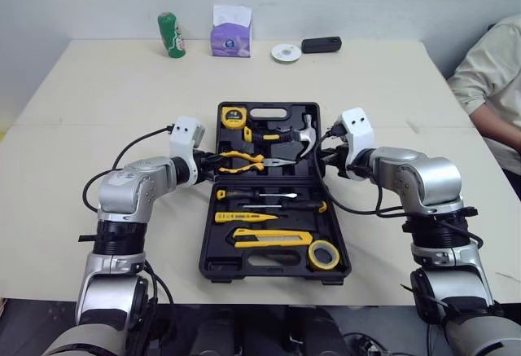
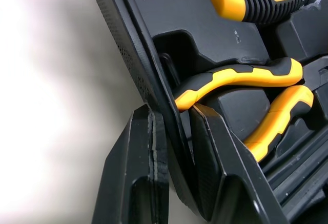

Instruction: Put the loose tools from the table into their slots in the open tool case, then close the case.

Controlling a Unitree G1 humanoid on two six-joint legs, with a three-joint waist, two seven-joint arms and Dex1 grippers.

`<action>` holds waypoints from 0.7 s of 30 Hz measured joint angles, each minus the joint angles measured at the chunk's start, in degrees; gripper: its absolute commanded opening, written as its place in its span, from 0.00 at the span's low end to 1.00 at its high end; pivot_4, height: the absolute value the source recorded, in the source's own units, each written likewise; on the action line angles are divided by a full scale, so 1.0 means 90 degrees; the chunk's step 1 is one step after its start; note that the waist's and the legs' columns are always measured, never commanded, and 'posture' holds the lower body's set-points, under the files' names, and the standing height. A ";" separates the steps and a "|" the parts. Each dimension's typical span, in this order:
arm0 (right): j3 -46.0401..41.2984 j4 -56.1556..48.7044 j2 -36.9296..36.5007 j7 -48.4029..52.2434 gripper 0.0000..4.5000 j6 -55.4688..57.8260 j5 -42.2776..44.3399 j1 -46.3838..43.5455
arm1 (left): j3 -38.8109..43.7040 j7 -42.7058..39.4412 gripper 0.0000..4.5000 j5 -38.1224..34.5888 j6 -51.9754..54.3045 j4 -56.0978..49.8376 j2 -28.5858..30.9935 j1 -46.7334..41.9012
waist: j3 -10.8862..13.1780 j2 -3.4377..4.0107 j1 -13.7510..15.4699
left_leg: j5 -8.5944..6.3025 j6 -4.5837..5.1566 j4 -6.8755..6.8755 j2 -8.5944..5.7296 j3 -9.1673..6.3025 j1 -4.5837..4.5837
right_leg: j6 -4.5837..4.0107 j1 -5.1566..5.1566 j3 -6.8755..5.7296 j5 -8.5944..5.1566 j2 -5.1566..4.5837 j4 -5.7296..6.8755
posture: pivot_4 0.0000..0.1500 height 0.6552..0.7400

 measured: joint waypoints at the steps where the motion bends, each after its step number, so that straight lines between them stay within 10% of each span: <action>1: -0.0006 0.0001 -0.0001 0.0004 0.00 -0.0185 -0.0019 -0.0001 | 0.0032 -0.0036 0.07 0.0024 -0.0273 0.0080 -0.0016 -0.0006 | 0.0000 -0.0001 -0.0002 | 0.0003 0.0000 0.0000 0.0000 0.0005 -0.0013 | 0.0000 -0.0017 0.0001 0.0000 0.0001 0.0004 | 1.00 0.86; 18: 0.0661 0.0988 -0.0496 -0.0068 0.00 -0.7493 -0.2226 0.1472 | -0.0465 0.0023 0.00 0.1633 -0.5799 0.0714 0.0072 0.0982 | 0.0002 -0.0007 -0.0010 | 0.0029 0.0024 -0.0002 -0.0013 0.0021 -0.0047 | 0.0008 -0.0052 0.0001 0.0006 -0.0004 0.0008 | 1.00 0.86; 21: 0.0764 0.1034 -0.0761 -0.0409 0.09 -0.8746 -0.2798 0.1897 | -0.0492 0.0149 0.31 0.1993 -0.6352 0.0259 0.0325 0.1559 | 0.0002 -0.0007 -0.0024 | 0.0026 0.0019 -0.0004 -0.0007 0.0022 -0.0039 | 0.0007 -0.0050 0.0005 0.0006 -0.0011 0.0011 | 1.00 0.86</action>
